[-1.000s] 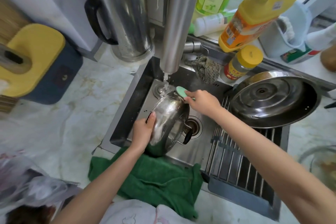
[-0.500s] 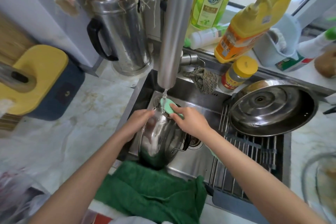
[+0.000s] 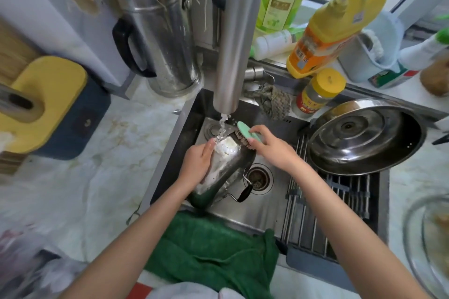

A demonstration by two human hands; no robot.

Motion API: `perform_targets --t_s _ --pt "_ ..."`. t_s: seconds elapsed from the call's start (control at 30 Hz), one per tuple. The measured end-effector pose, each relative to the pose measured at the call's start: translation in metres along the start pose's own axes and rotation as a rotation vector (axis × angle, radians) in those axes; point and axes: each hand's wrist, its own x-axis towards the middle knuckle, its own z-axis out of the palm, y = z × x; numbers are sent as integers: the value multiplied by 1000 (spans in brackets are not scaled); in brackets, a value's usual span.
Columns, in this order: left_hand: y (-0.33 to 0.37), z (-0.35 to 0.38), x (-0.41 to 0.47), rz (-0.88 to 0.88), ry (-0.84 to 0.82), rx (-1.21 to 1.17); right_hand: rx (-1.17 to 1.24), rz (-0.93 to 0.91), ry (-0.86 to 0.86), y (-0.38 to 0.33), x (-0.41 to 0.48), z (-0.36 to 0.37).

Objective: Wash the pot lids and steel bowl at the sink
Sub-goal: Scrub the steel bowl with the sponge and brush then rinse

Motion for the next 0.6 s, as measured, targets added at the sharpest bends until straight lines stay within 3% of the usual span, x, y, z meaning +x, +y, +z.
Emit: perform_targets --t_s 0.07,0.27,0.4,0.5,0.6 --pt "-5 -4 -3 34 12 21 -42 -1 35 -2 -2 1" --pt "-14 -8 -10 36 65 72 -415 -267 -12 -21 -20 12" --pt "-12 2 -16 15 47 61 -418 -187 80 -23 -21 -3" --pt "-8 8 -19 -3 60 27 -446 -286 -42 -34 -35 14" --pt "-8 11 -20 -19 84 51 -415 -166 104 -21 -18 4"
